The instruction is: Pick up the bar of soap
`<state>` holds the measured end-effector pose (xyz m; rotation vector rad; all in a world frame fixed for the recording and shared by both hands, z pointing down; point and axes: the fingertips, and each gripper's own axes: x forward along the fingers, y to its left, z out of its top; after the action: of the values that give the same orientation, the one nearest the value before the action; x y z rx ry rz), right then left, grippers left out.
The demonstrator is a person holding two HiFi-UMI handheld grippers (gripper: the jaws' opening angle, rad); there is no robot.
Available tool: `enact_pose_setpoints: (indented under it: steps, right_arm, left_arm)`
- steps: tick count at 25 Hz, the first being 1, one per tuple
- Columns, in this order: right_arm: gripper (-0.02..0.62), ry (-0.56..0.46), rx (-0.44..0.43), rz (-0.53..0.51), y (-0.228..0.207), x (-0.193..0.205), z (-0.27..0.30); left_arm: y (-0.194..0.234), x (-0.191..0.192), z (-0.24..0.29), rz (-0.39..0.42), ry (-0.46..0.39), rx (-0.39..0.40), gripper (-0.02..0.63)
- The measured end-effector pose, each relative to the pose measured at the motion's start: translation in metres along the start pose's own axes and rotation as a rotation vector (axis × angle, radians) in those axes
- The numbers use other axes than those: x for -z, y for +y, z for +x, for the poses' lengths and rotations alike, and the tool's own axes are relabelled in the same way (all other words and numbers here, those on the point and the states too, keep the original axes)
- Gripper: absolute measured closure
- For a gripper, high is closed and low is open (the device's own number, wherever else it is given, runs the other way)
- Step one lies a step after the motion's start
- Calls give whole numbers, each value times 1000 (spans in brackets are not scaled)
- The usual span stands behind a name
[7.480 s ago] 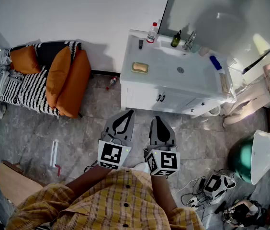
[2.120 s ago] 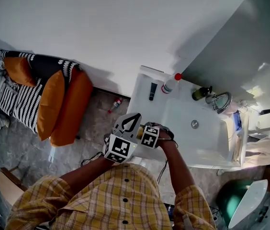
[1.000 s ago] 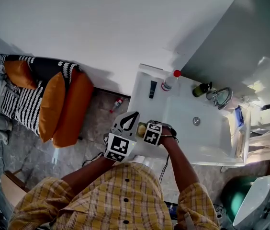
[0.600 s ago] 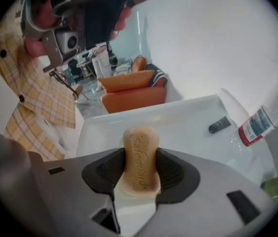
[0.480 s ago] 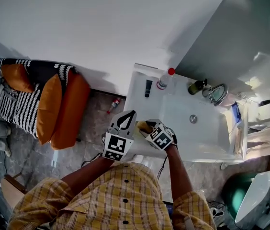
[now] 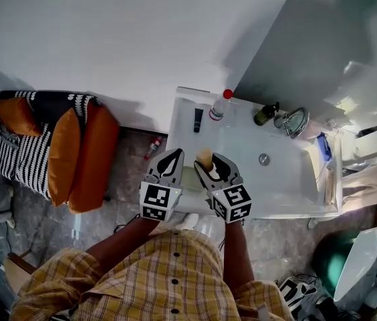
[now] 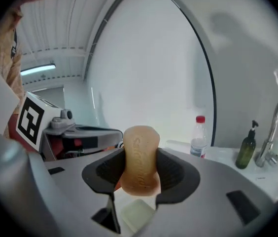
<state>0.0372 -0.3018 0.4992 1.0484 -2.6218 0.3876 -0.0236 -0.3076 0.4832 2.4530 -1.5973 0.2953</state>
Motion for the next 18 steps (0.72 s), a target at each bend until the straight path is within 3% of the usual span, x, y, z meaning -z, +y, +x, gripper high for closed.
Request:
enact_pose_setpoints:
  steps: [6, 10, 18]
  right_arm:
    - [383, -232, 147, 15, 0, -50, -45]
    - [383, -346, 254, 39, 5, -57, -66]
    - [383, -348, 301, 16, 18, -52, -62]
  left_arm:
    - [-9, -15, -1, -3, -30, 18, 597]
    - [-17, -26, -4, 9, -59, 39, 597]
    - [-20, -24, -10, 29, -66, 37, 597]
